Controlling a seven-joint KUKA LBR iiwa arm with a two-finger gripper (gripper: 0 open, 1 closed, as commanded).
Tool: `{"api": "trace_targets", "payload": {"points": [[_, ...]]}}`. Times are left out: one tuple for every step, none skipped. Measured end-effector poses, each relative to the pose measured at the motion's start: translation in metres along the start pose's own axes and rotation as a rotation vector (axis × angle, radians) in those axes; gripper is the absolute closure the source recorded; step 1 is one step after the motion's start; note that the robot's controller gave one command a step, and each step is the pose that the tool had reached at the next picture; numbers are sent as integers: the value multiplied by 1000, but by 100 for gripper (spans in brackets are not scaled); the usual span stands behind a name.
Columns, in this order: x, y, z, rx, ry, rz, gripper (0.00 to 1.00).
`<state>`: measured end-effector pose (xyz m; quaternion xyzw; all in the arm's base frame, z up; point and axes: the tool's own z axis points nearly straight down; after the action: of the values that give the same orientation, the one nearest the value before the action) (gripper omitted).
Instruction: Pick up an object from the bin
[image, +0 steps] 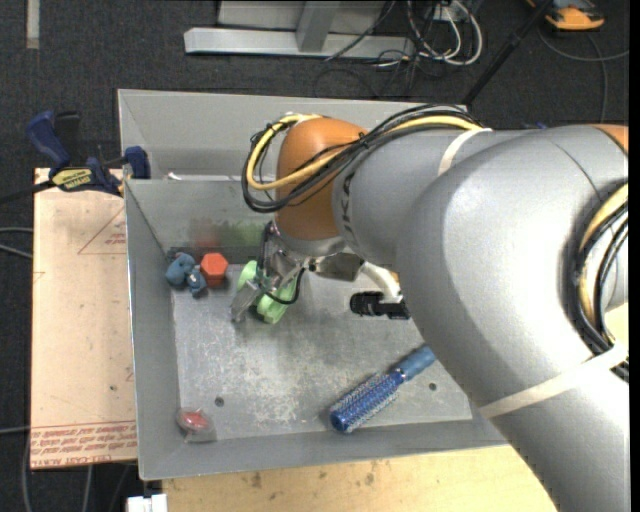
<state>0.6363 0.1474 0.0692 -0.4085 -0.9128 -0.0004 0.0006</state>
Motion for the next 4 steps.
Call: {"api": "trace_targets", "payload": {"points": [[0, 0, 0, -1, 0, -1, 0], [0, 1, -1, -2, -1, -2, 100], [0, 2, -12, -2, -2, -4, 100], [0, 2, -36, -3, -2, -5, 100]]}}
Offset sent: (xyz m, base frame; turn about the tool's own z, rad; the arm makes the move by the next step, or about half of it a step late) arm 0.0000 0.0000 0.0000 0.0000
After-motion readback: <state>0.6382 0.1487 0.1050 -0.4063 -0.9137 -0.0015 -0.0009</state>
